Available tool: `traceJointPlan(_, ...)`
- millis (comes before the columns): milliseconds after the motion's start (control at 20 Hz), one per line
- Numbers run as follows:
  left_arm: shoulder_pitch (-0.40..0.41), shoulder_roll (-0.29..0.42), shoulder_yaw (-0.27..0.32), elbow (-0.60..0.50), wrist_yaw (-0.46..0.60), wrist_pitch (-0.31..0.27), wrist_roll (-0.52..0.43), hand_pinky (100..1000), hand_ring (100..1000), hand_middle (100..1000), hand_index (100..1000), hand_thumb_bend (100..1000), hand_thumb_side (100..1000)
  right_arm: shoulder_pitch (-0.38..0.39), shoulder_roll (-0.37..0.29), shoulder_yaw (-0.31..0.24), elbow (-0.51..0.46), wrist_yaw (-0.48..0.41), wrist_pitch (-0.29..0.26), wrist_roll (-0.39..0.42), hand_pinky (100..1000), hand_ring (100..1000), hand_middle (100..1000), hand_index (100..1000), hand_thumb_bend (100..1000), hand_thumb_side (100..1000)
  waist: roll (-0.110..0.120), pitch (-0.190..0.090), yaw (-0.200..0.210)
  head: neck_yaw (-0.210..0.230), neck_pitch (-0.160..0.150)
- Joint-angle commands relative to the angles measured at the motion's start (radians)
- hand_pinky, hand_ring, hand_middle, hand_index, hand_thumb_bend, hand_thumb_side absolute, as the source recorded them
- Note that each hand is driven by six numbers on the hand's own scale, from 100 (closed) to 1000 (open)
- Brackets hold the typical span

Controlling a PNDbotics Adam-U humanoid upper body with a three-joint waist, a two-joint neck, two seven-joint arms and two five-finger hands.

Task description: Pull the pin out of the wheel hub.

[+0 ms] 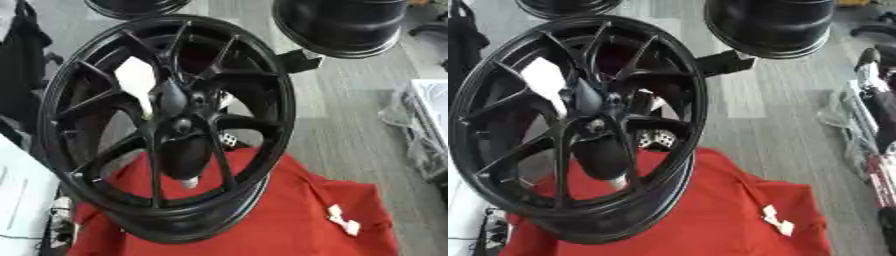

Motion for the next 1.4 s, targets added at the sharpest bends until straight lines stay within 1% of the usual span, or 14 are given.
traceJointPlan(50, -0.068, 0.055, -0.040, 0.057, -0.087, -0.018, -0.103, 798, 856, 859, 894, 436, 727, -0.004, -0.033, -0.001, -0.007, 0.002, -0.001, 0.006, 826, 638, 575, 708, 218, 374, 0.005, -0.021, 0.001, 0.003, -0.002)
traceJointPlan(150, -0.092, 0.055, -0.050, 0.073, -0.131, -0.027, -0.150, 802, 857, 860, 899, 444, 733, -0.004, -0.033, 0.000, -0.006, 0.003, -0.001, 0.007, 826, 638, 575, 708, 218, 374, 0.005, -0.020, 0.002, 0.003, -0.002)
traceJointPlan(250, -0.126, 0.060, -0.086, 0.057, -0.178, -0.039, -0.235, 807, 860, 863, 901, 457, 740, -0.005, -0.034, 0.002, -0.005, 0.003, -0.001, 0.009, 826, 638, 575, 708, 218, 374, 0.006, -0.020, 0.001, 0.004, -0.002)
traceJointPlan(400, -0.136, 0.085, -0.138, -0.036, -0.231, -0.075, -0.390, 814, 860, 861, 904, 486, 748, -0.004, -0.036, 0.002, -0.005, 0.004, -0.001, 0.009, 826, 638, 575, 708, 217, 374, 0.008, -0.018, 0.001, 0.002, -0.002)
traceJointPlan(550, -0.126, 0.106, -0.163, -0.133, -0.258, -0.095, -0.527, 815, 855, 852, 905, 497, 752, -0.004, -0.036, 0.003, -0.006, 0.004, 0.000, 0.010, 826, 638, 575, 708, 218, 375, 0.009, -0.016, 0.001, 0.000, -0.002)
traceJointPlan(750, -0.122, 0.114, -0.161, -0.173, -0.261, -0.089, -0.588, 816, 852, 849, 904, 500, 753, -0.004, -0.036, 0.004, -0.005, 0.005, 0.000, 0.010, 826, 638, 575, 708, 218, 375, 0.009, -0.016, 0.001, -0.002, -0.002)
traceJointPlan(800, -0.129, 0.117, -0.192, -0.221, -0.273, -0.106, -0.656, 848, 878, 852, 898, 528, 719, -0.004, -0.038, 0.005, -0.005, 0.005, 0.000, 0.011, 826, 638, 575, 708, 218, 374, 0.010, -0.016, 0.000, -0.002, -0.002)
traceJointPlan(850, -0.134, 0.120, -0.206, -0.267, -0.287, -0.114, -0.743, 855, 885, 855, 897, 530, 710, -0.003, -0.038, 0.005, -0.005, 0.005, 0.001, 0.012, 826, 638, 575, 708, 218, 375, 0.010, -0.015, 0.001, -0.003, -0.002)
traceJointPlan(950, -0.142, 0.120, -0.207, -0.319, -0.304, -0.108, -0.883, 866, 894, 859, 896, 530, 695, -0.003, -0.038, 0.006, -0.006, 0.006, 0.001, 0.012, 826, 638, 575, 708, 218, 375, 0.009, -0.015, 0.003, -0.005, -0.002)
traceJointPlan(1050, -0.153, 0.115, -0.211, -0.341, -0.317, -0.096, -0.981, 877, 904, 861, 887, 567, 625, -0.003, -0.039, 0.007, -0.006, 0.006, 0.001, 0.013, 826, 637, 574, 707, 218, 374, 0.010, -0.015, 0.004, -0.005, -0.002)
traceJointPlan(1150, -0.167, 0.106, -0.238, -0.352, -0.342, -0.092, -1.027, 881, 906, 858, 880, 588, 581, -0.004, -0.041, 0.009, -0.006, 0.006, 0.001, 0.015, 826, 637, 575, 707, 218, 374, 0.011, -0.016, 0.003, -0.004, -0.002)
traceJointPlan(1250, -0.177, 0.099, -0.276, -0.361, -0.378, -0.099, -1.038, 884, 903, 848, 859, 576, 513, -0.006, -0.043, 0.010, -0.006, 0.005, 0.001, 0.017, 826, 637, 575, 706, 218, 373, 0.013, -0.016, 0.002, -0.004, -0.002)
traceJointPlan(1300, -0.180, 0.097, -0.299, -0.365, -0.401, -0.107, -1.040, 886, 902, 843, 845, 576, 444, -0.007, -0.044, 0.010, -0.006, 0.005, 0.001, 0.017, 826, 637, 575, 706, 218, 373, 0.014, -0.016, 0.001, -0.004, -0.002)
traceJointPlan(1400, -0.185, 0.099, -0.338, -0.369, -0.467, -0.131, -1.041, 893, 902, 837, 836, 564, 411, -0.007, -0.045, 0.011, -0.005, 0.005, 0.001, 0.018, 826, 637, 574, 705, 219, 373, 0.018, -0.017, -0.001, -0.004, -0.002)
